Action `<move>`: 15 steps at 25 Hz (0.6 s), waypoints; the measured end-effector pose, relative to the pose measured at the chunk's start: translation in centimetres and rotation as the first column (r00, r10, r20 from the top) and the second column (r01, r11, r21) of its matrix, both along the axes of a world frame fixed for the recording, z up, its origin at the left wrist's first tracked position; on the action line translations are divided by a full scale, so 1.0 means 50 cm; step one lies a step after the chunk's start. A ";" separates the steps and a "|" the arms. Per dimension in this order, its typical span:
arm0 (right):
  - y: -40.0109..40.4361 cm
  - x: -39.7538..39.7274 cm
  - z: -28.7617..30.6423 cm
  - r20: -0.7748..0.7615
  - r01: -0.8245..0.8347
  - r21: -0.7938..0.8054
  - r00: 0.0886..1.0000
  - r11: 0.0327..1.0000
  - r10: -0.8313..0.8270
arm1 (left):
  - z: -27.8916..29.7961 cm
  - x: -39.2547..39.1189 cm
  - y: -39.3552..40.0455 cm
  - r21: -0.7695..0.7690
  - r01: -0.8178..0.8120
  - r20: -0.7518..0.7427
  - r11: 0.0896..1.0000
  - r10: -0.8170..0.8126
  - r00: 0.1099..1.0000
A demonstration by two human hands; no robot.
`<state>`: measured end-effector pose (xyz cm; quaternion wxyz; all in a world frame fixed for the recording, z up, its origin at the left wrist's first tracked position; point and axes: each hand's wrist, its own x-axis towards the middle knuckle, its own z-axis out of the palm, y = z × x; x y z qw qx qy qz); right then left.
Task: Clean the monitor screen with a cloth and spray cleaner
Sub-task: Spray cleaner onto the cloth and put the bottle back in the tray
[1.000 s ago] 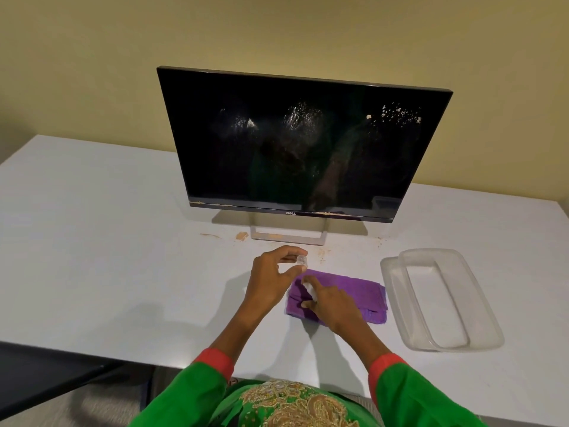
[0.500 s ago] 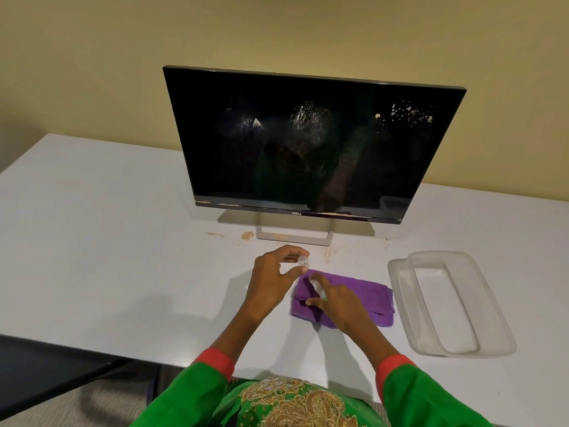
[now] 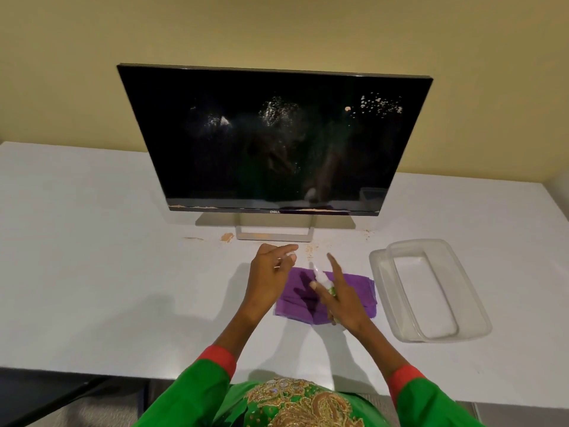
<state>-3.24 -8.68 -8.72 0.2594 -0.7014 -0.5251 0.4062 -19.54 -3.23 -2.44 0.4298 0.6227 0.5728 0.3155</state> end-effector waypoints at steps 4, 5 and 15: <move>-0.031 0.085 0.020 -0.212 0.175 0.013 0.963 0.984 -0.169 | -0.029 0.059 0.014 -0.026 0.080 -0.005 0.996 -0.080 0.997; -0.038 0.109 0.026 -0.157 0.183 0.047 0.972 0.982 -0.173 | -0.036 0.077 0.019 -0.025 0.096 -0.015 0.995 -0.097 0.995; -0.097 0.219 0.020 0.380 0.036 0.112 0.922 0.993 -0.076 | -0.152 0.344 0.057 -0.008 0.392 -0.294 0.920 -0.377 0.878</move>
